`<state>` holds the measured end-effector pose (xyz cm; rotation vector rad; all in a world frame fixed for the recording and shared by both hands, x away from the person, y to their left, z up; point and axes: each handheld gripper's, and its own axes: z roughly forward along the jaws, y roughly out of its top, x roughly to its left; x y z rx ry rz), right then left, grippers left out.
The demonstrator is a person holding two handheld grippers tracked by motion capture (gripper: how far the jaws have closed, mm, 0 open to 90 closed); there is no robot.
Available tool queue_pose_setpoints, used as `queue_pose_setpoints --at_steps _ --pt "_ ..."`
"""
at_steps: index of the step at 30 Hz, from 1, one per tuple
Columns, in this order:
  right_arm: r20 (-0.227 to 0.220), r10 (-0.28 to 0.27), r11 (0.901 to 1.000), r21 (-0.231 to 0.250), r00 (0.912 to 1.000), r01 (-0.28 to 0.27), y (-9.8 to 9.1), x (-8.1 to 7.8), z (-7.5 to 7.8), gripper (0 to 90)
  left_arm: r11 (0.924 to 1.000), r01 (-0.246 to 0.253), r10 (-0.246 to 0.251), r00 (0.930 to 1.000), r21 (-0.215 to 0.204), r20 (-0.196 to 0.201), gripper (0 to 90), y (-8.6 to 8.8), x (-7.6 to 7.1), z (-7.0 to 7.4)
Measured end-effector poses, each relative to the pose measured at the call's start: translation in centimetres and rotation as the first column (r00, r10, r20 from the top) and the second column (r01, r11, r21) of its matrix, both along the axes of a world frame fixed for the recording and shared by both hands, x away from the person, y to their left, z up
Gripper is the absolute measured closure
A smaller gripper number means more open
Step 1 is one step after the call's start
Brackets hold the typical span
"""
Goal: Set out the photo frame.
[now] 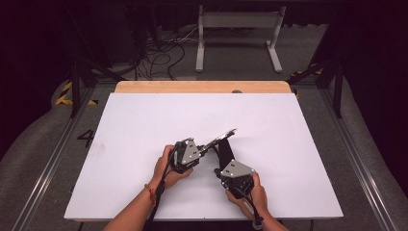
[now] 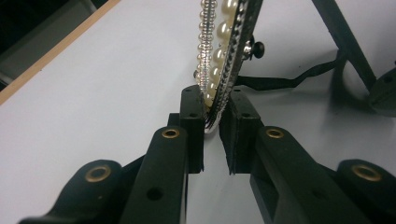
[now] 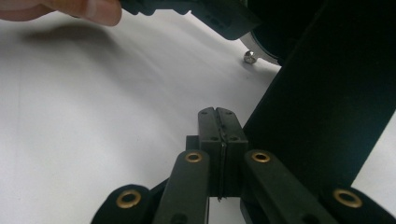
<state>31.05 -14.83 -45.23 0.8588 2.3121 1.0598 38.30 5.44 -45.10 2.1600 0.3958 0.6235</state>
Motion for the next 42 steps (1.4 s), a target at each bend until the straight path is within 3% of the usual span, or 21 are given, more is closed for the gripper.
queue_pose_setpoints --at_steps 4,8,13,16,17,20,24,31,32,34,35,42 --pt "-0.002 -0.007 1.0 0.001 1.0 0.007 -0.2 0.1 0.1 90.0 0.9999 0.001 -0.001 1.0 0.015 0.007 80.6 0.0 -0.4 0.1" --pt "-0.036 -0.015 0.9985 0.052 0.9992 0.017 -1.0 0.6 0.2 90.0 0.9996 0.005 -0.005 0.9999 0.029 0.014 80.8 0.0 -0.7 0.2" --pt "-0.013 -0.049 0.9979 0.041 0.9987 0.05 -2.0 1.0 0.5 90.0 0.9996 0.017 -0.017 0.9998 0.022 0.004 81.1 0.5 -0.9 0.3" --pt "-0.059 -0.062 0.9918 0.108 0.9963 0.068 -3.5 1.8 0.6 90.0 0.9995 0.021 -0.021 0.9997 0.026 0.009 81.1 0.5 -1.2 0.4" --pt "-0.059 -0.062 0.9918 0.108 0.9963 0.068 -3.5 1.8 0.6 90.0 0.9995 0.021 -0.021 0.9997 0.026 0.009 81.0 0.5 -1.2 0.4" --pt "-0.05 -0.041 0.9912 0.124 0.9979 0.047 -3.6 1.7 1.0 90.0 0.9998 0.021 -0.021 0.9998 0.006 -0.003 80.6 0.5 -1.1 0.3" --pt "-0.032 0.046 0.988 0.149 0.9985 -0.04 -2.2 0.6 1.8 90.0 0.9994 0.033 -0.033 0.9993 -0.006 -0.018 77.4 0.6 -0.9 0.2" --pt "-0.011 0.054 0.9894 0.135 0.9985 -0.052 -0.3 0.3 1.1 90.0 0.9995 0.033 -0.033 0.9994 0.0 -0.007 79.9 0.6 -1.0 0.3" --pt "-0.005 0.038 0.9944 0.099 0.9993 -0.037 0.3 0.6 0.6 90.0 0.9996 0.029 -0.029 0.9996 0.002 -0.007 80.1 0.6 -0.9 0.1" --pt "-0.016 0.027 0.9952 0.095 0.9995 -0.026 0.4 0.7 0.4 90.0 0.9996 0.027 -0.027 0.9996 0.005 -0.006 80.4 0.6 -0.9 0.1" --pt "-0.015 -0.007 0.9981 0.061 0.9999 0.007 0.5 0.8 0.0 90.0 0.9995 0.029 -0.029 0.9996 0.01 0.002 80.7 0.6 -0.9 0.1" --pt "0.0 -0.054 0.9984 0.014 0.9985 0.054 0.2 0.7 -0.3 90.0 0.9988 0.026 -0.027 0.9994 0.04 0.023 80.7 0.2 -1.3 0.1"
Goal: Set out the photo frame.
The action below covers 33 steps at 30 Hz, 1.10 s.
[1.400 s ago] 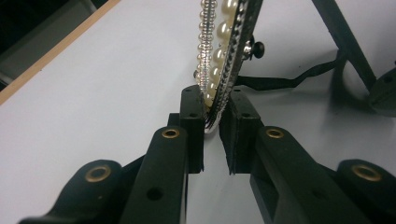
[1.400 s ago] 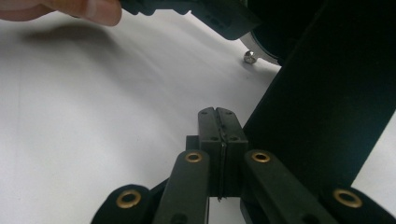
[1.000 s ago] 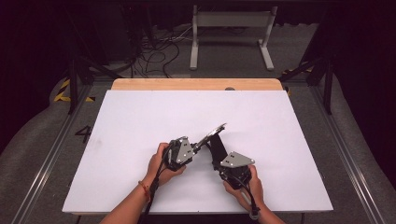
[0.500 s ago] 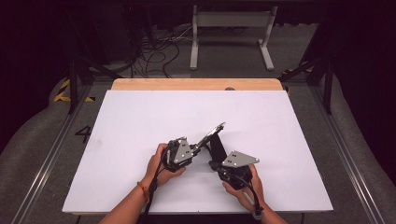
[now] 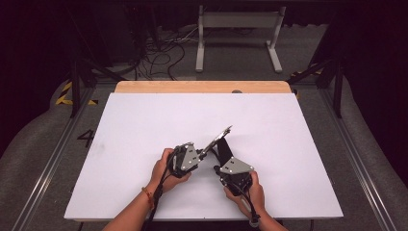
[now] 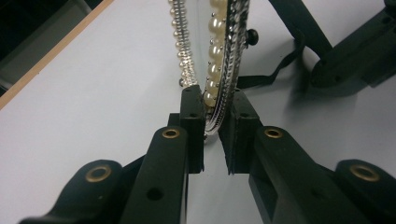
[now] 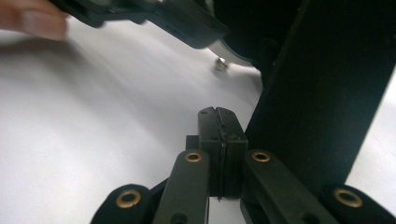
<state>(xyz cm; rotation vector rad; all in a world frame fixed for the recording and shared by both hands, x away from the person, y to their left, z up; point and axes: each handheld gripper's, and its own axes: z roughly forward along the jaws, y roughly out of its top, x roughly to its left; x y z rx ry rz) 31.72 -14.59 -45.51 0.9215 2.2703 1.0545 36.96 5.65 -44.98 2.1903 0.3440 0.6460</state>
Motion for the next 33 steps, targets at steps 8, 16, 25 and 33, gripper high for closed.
queue_pose_setpoints --at_steps 8,16,25,33 --pt "-0.015 -0.015 0.9998 0.013 0.9998 0.015 -1.1 0.2 0.0 90.0 0.9998 -0.006 0.005 0.9997 0.021 0.025 80.4 -0.5 -0.4 0.0" --pt "-0.02 -0.017 0.9997 0.014 0.9996 0.017 -1.9 0.4 0.0 90.0 0.9993 -0.015 0.014 0.9995 0.034 0.029 79.5 -1.1 -1.2 0.3" --pt "-0.023 0.051 0.9982 0.032 0.9984 -0.051 -2.8 0.8 -0.1 89.8 0.9988 0.003 -0.005 0.9992 -0.049 -0.04 74.2 -0.7 -0.9 -0.1" --pt "-0.039 0.103 0.9937 0.048 0.9939 -0.101 -2.9 0.9 -0.1 87.8 0.9985 -0.024 0.02 0.9957 -0.048 -0.09 62.1 -1.2 0.3 -1.5"
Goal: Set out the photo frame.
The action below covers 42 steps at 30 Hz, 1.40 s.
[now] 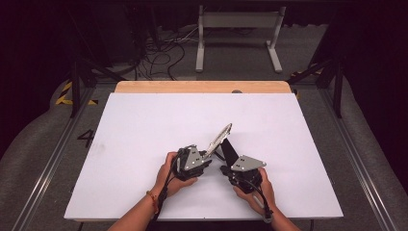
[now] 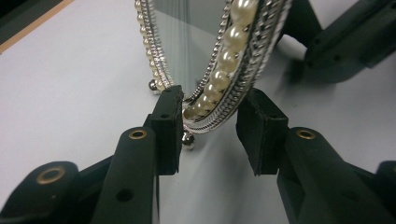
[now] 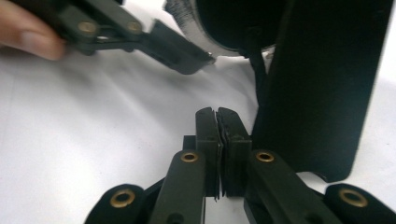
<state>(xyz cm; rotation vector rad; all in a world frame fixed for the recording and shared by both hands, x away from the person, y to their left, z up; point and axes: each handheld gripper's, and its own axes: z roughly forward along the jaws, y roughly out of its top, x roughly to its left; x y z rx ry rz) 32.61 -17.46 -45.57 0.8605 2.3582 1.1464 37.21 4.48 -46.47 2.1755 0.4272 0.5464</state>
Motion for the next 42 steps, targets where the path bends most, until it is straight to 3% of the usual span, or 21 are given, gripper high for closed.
queue_pose_setpoints --at_steps 3,5,9,20,27,30,42 --pt "-0.004 -0.003 0.9999 -0.01 1.0 0.003 0.1 0.0 -0.1 87.1 0.9999 -0.009 0.009 0.9995 0.014 0.031 71.1 0.1 0.0 0.0" --pt "-0.008 -0.009 0.9999 -0.015 0.9999 0.008 0.1 0.0 -0.3 87.5 0.9998 -0.007 0.006 0.9995 0.021 0.032 71.9 0.2 0.0 0.0" --pt "-0.006 -0.011 0.9995 -0.03 0.9999 0.011 0.2 0.1 -0.3 89.5 0.9974 -0.01 0.004 0.9965 0.071 0.084 75.5 0.0 -0.4 0.2" --pt "-0.01 -0.007 0.9989 -0.046 0.9999 0.006 -0.2 0.3 -0.3 90.0 0.996 -0.009 0.0 0.995 0.089 0.1 76.2 -0.4 -0.8 0.3" --pt "-0.009 -0.019 0.9986 -0.049 0.9998 0.019 -1.0 0.7 -0.3 90.0 0.9967 -0.034 0.028 0.9957 0.073 0.088 74.7 -1.0 -1.5 0.2" --pt "-0.014 -0.02 0.999 -0.04 0.9997 0.02 -1.4 0.9 -0.3 90.0 0.9984 -0.021 0.017 0.9974 0.052 0.07 73.5 -1.0 -1.5 0.1" --pt "-0.012 -0.029 0.9989 -0.036 0.9995 0.028 -2.3 1.6 -0.3 90.0 0.9994 -0.002 0.001 0.9988 0.034 0.049 71.2 -1.1 -1.4 0.1"
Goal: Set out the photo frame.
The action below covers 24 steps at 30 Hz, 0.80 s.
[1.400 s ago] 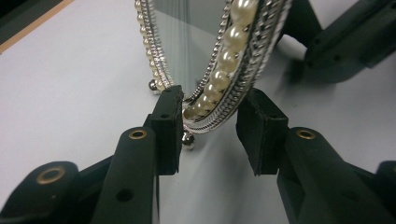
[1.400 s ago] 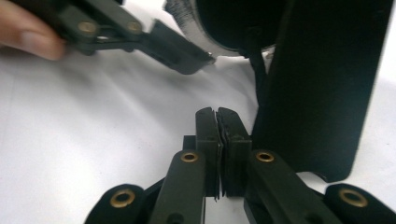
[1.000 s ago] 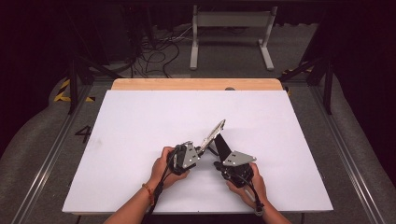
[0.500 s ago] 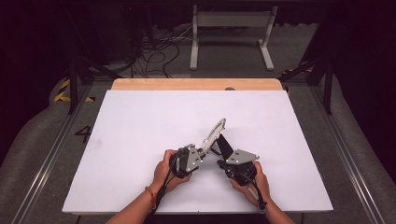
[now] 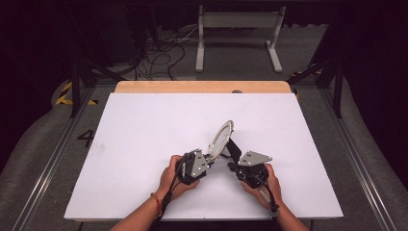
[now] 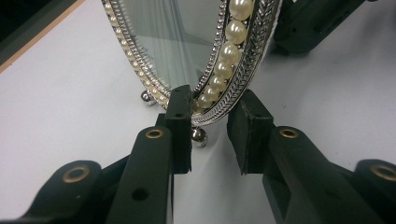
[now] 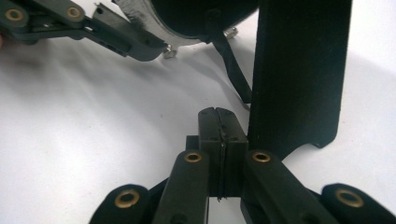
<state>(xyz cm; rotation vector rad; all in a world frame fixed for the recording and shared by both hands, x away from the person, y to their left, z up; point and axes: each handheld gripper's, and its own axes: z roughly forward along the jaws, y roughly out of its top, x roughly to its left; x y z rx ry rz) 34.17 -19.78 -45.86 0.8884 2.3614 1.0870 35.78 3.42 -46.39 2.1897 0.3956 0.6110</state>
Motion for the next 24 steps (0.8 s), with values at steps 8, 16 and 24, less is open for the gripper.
queue_pose_setpoints --at_steps 8,16,24 --pt "0.008 -0.006 0.9999 -0.013 0.9999 0.006 -0.4 0.4 0.0 90.0 0.9998 0.016 -0.016 0.9998 -0.009 -0.014 70.5 0.1 0.1 -0.1" --pt "0.002 -0.032 0.9994 -0.016 0.9995 0.032 -1.0 1.0 -0.3 89.9 0.9996 0.028 -0.028 0.9994 -0.005 -0.019 71.9 0.2 0.1 0.0" --pt "-0.003 -0.042 0.9989 -0.021 0.9991 0.042 -1.0 1.2 -0.3 88.7 0.9987 0.05 -0.05 0.9983 -0.005 -0.028 75.1 0.4 0.1 0.2"
